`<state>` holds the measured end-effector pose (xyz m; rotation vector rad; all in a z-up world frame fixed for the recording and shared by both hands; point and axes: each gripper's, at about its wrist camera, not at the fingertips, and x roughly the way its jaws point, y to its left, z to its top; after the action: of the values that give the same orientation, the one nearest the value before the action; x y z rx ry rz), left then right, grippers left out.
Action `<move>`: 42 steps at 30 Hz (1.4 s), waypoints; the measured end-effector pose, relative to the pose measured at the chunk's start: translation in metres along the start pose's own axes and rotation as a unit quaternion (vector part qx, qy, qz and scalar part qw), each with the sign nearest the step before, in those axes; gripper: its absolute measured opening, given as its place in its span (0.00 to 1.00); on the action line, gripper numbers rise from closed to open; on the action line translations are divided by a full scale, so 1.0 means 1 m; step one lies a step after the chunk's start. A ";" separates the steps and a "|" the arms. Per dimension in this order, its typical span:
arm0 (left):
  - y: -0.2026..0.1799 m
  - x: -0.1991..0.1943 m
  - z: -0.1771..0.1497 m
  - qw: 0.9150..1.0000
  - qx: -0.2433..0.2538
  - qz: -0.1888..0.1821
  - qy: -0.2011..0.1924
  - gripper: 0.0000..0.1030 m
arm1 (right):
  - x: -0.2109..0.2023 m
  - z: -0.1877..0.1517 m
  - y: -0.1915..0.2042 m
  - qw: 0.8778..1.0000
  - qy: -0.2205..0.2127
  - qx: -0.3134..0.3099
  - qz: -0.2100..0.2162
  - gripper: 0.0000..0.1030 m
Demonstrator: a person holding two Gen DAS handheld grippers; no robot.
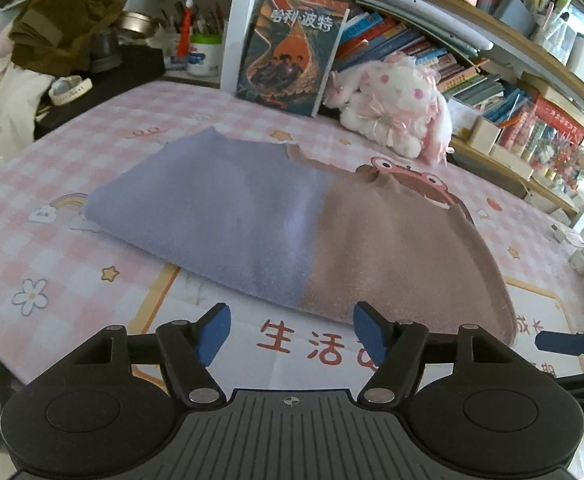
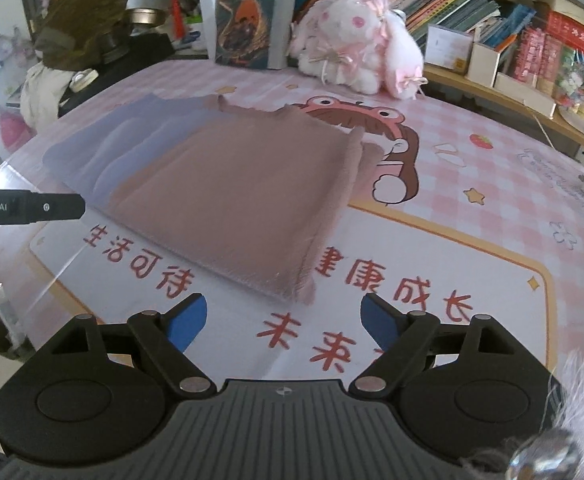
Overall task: Fold clothes
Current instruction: 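Open both grippers, release the sweater and pull back above it, then grasp the lavender edge with the left gripper while the right gripper pinches the pink middle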
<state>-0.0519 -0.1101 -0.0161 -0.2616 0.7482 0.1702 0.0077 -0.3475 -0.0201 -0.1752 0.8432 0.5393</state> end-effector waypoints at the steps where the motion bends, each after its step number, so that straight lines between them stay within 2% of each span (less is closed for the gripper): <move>1: 0.000 -0.001 0.000 1.000 0.005 0.004 0.006 0.68 | 0.000 0.000 0.001 1.000 0.000 0.000 0.000 0.81; 4: 0.000 0.003 0.002 0.999 0.016 0.016 0.025 0.68 | 0.000 -0.001 0.006 1.000 0.000 0.003 0.003 0.81; 10: 0.017 0.012 0.010 0.999 0.005 0.000 0.054 0.68 | 0.006 0.004 0.012 1.000 0.005 0.024 0.003 0.81; 15: 0.023 0.014 0.015 0.998 0.024 0.016 0.049 0.68 | 0.007 0.009 0.020 0.999 0.000 0.032 -0.017 0.81; 20: 0.027 0.015 0.022 0.998 0.040 -0.002 0.042 0.68 | 0.009 0.014 0.027 0.999 -0.001 0.039 -0.033 0.81; 22: 0.035 0.018 0.026 0.998 0.027 -0.017 0.045 0.68 | 0.010 0.015 0.031 0.998 0.000 0.041 -0.037 0.81; 28: 0.074 0.019 0.036 0.996 -0.066 -0.047 0.026 0.64 | 0.012 0.020 0.039 0.997 -0.002 0.053 -0.050 0.81; 29: 0.082 0.021 0.038 0.994 -0.091 -0.053 0.023 0.64 | 0.012 0.021 0.040 0.997 -0.002 0.055 -0.052 0.81; 31: 0.105 0.028 0.041 0.983 -0.165 -0.076 0.026 0.60 | 0.013 0.023 0.042 0.997 -0.003 0.059 -0.055 0.81; 33: 0.124 0.034 0.038 0.968 -0.231 -0.090 0.027 0.56 | 0.013 0.024 0.045 0.996 -0.004 0.063 -0.059 0.81; 35: 0.143 0.040 0.035 0.949 -0.295 -0.103 0.028 0.52 | 0.012 0.026 0.047 0.996 -0.005 0.064 -0.065 0.81; 37: 0.158 0.046 0.033 0.937 -0.332 -0.108 0.028 0.50 | 0.011 0.028 0.048 0.995 -0.006 0.067 -0.071 0.81; 42: 0.178 0.064 0.035 0.919 -0.378 -0.104 0.029 0.50 | 0.010 0.029 0.049 0.993 -0.003 0.080 -0.086 0.78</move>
<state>-0.0268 0.0737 -0.0663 -1.0852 0.6815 0.2451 0.0068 -0.2922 -0.0055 -0.0970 0.8521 0.3091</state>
